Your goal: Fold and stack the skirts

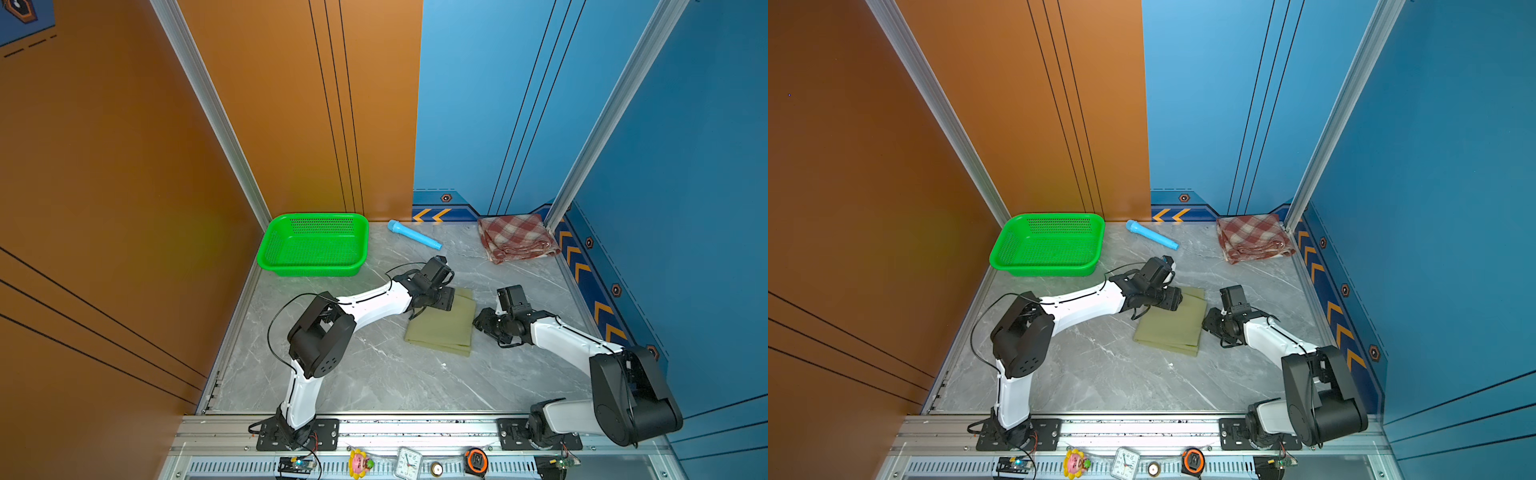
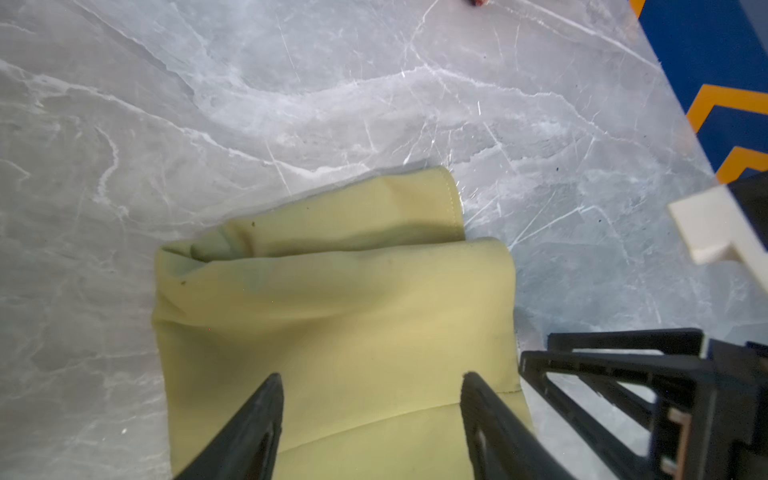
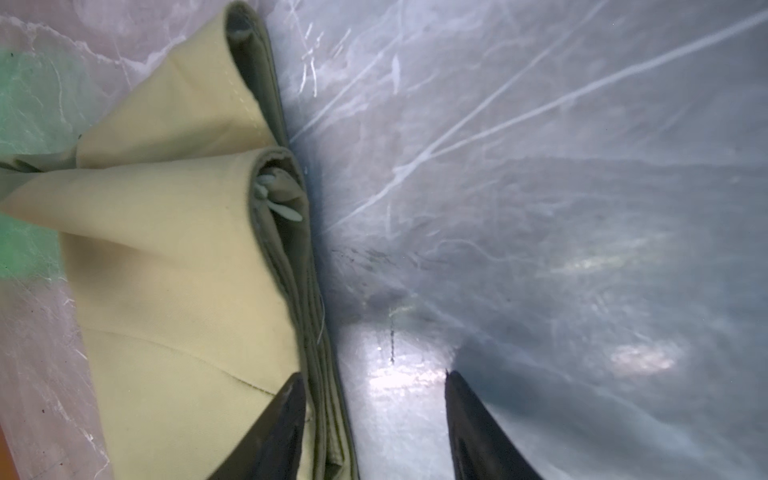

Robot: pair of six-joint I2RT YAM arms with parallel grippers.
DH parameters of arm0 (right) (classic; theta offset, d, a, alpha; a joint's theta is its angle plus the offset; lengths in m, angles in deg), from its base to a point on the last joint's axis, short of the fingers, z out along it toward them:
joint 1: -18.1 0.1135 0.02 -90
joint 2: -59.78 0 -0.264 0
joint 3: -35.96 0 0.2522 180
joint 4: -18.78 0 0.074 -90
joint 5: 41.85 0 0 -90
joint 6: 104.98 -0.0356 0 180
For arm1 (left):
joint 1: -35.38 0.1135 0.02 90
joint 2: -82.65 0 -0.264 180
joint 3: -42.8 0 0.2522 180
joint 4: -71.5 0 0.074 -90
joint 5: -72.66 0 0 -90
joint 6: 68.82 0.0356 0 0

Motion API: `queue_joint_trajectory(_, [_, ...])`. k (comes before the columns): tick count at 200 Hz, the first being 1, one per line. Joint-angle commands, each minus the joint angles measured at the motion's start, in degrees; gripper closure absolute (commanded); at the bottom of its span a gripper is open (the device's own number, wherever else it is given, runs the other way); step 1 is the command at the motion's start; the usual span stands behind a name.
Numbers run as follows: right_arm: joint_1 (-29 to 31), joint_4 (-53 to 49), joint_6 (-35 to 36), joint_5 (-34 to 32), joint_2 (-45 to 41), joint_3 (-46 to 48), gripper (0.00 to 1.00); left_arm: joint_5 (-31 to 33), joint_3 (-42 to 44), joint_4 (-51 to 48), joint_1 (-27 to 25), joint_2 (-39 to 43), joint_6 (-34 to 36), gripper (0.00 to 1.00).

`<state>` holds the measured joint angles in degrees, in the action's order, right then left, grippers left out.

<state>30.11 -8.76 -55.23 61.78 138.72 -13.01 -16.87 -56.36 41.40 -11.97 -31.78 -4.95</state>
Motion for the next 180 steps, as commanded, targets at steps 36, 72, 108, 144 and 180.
queue_joint_trajectory(36, [0.0,2.0,-1.1,5.6,3.4,-0.6,0.46,3.6,-1.4,-4.8,-1.0,-3.3,3.5,0.33])
queue_joint_trajectory(72, [1.1,4.0,-2.3,6.5,5.3,-0.1,0.46,4.5,-1.9,-5.5,-1.2,-6.8,3.8,0.35])
queue_joint_trajectory(108, [1.9,6.4,-3.8,7.2,6.8,1.3,0.46,5.3,-1.8,-5.9,-1.4,-9.0,4.2,0.39])
queue_joint_trajectory(144, [2.9,7.5,-4.9,7.1,8.6,2.0,0.48,5.3,-1.1,-5.9,-1.8,-10.1,4.2,0.43])
queue_joint_trajectory(180, [3.8,9.6,-6.6,6.8,10.6,3.6,0.51,5.2,-0.2,-5.9,-1.5,-10.4,4.2,0.44])
